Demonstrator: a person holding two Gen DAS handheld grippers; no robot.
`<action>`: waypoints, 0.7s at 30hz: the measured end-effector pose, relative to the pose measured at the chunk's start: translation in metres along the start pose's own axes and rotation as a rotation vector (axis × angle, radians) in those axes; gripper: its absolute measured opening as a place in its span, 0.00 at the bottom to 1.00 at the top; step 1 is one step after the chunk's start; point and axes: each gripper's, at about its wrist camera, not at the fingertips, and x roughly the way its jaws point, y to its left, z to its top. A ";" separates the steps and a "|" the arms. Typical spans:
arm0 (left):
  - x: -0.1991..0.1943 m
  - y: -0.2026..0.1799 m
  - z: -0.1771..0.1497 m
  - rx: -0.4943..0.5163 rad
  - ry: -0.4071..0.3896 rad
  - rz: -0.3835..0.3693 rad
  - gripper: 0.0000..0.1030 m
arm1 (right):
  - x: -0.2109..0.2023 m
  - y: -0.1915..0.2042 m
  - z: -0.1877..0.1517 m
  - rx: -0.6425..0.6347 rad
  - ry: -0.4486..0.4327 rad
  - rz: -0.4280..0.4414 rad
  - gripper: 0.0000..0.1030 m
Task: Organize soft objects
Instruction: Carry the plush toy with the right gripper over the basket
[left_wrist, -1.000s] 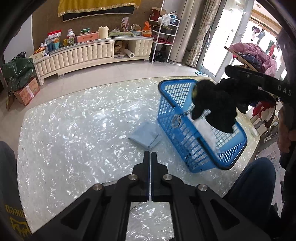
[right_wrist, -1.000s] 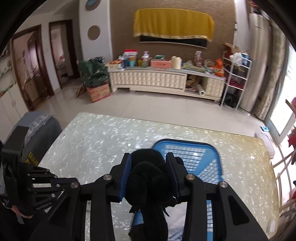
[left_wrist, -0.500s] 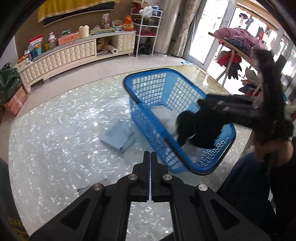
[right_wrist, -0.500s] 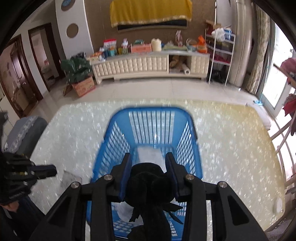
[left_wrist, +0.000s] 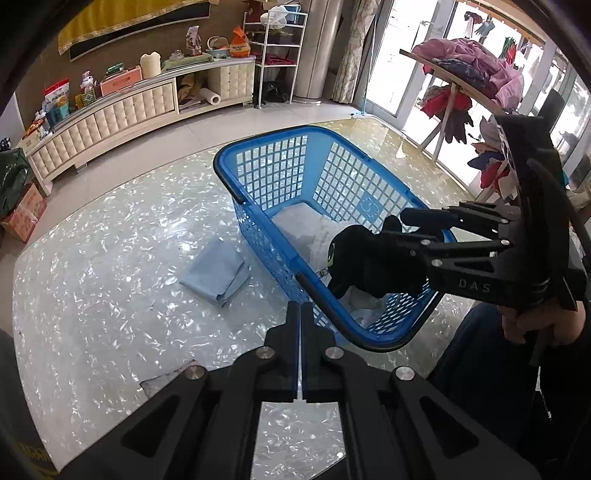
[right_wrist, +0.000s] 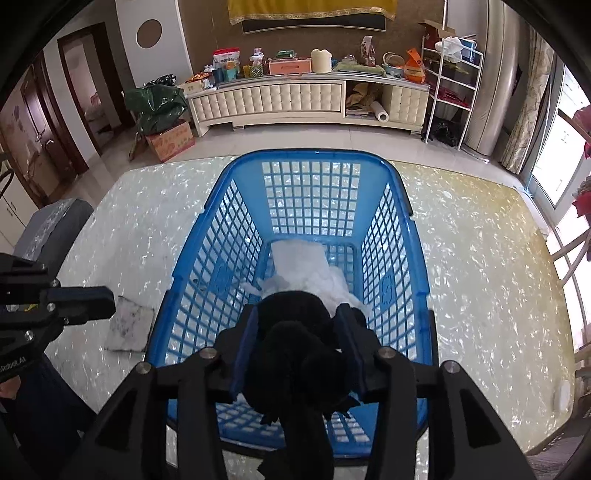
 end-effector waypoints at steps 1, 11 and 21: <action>0.000 0.000 0.000 0.002 -0.001 0.000 0.00 | 0.001 -0.004 0.001 0.006 0.003 0.002 0.43; 0.000 -0.008 0.000 -0.005 0.004 -0.031 0.00 | -0.026 -0.018 -0.003 0.032 -0.070 0.006 0.65; 0.014 -0.026 0.019 0.039 -0.003 -0.005 0.00 | -0.050 -0.027 -0.008 0.007 -0.172 -0.041 0.91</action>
